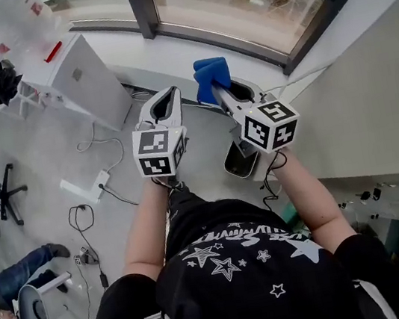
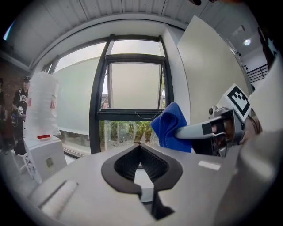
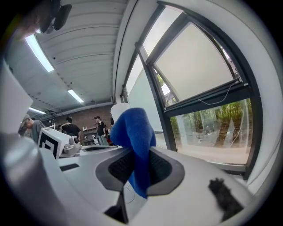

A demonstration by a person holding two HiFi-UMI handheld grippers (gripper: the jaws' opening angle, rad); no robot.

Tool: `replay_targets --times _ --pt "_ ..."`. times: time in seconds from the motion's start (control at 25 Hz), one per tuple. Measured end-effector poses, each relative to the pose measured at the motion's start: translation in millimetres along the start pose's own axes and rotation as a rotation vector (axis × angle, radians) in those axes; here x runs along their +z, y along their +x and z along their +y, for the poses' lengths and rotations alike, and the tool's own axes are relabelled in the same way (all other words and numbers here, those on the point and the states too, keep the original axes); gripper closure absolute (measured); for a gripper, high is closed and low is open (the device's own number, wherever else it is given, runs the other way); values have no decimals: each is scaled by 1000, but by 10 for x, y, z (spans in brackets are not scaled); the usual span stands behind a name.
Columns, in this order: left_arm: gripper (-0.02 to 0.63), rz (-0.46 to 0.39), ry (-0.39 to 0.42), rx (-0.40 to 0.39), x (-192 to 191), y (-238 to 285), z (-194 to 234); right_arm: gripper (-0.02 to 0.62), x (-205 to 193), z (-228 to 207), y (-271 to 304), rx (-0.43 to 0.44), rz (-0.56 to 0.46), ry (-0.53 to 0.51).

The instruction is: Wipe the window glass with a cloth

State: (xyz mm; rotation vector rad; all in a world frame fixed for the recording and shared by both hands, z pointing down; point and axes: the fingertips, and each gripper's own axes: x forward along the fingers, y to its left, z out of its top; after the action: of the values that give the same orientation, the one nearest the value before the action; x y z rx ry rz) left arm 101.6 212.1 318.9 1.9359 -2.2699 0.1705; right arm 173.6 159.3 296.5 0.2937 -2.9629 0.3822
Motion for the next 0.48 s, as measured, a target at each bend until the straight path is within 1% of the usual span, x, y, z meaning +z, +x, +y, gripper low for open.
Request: replay_targets --times 0.08,0.24,0.48 --pt "597 -15 1 1 38 -73 -161 520 -25 26 -176 10 -2 -2" --pt "597 -21 33 10 82 -247 -413 520 -91 71 -407 25 -12 24" --pt "597 -9 55 -5 16 -490 -692 520 -185 192 -690 26 -27 44"
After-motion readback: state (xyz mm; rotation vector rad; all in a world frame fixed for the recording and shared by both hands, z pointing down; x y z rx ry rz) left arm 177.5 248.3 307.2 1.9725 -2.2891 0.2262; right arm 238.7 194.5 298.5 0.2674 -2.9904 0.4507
